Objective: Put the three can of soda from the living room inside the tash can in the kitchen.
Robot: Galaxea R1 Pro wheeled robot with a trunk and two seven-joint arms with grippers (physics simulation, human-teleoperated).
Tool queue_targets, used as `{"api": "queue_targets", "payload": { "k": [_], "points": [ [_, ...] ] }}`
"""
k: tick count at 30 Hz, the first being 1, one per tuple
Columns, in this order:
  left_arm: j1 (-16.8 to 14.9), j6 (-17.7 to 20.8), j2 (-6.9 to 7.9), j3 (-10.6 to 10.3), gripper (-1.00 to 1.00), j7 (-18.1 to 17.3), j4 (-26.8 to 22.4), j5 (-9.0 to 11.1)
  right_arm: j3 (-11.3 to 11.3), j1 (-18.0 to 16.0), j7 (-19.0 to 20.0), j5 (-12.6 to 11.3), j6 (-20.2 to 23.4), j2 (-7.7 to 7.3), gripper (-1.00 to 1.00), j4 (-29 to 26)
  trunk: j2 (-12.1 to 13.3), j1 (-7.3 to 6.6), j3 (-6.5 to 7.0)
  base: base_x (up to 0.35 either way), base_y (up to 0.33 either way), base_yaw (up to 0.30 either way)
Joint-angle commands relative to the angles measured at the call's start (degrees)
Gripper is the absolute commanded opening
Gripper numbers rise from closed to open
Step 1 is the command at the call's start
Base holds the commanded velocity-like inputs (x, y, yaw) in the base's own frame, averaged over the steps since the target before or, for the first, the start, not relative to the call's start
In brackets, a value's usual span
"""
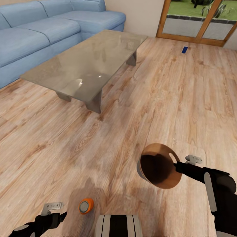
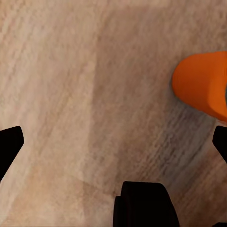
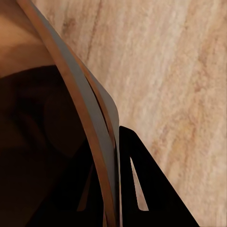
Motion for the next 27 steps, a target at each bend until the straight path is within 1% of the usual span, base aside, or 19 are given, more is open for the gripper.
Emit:
{"api": "queue_targets", "payload": {
  "k": [1, 20, 27],
  "points": [
    [0.0, 0.0, 0.0, 0.0, 1.0, 0.0, 0.0, 0.0, 0.01, -0.01, 0.22, -1.87, 0.28, 0.0, -1.0, 0.01, 0.0, -0.01, -0.09, 0.0, 0.0, 0.0],
    [0.0, 0.0, 0.04, 0.0, 1.0, 0.0, 0.0, -0.07, -0.04, -0.01, 0.15, -1.87, 0.28, 0.0, -1.0, -0.01, 0.0, -0.01, -1.85, 0.0, 0.0, 0.0],
    [0.0, 0.0, 0.06, 0.0, 1.0, 0.0, 0.0, -0.07, -0.07, -0.01, 0.2, -1.87, 0.28, 0.0, -1.0, -0.03, 0.0, -0.01, -1.97, 0.0, 0.0, 0.0]
  ]
}}
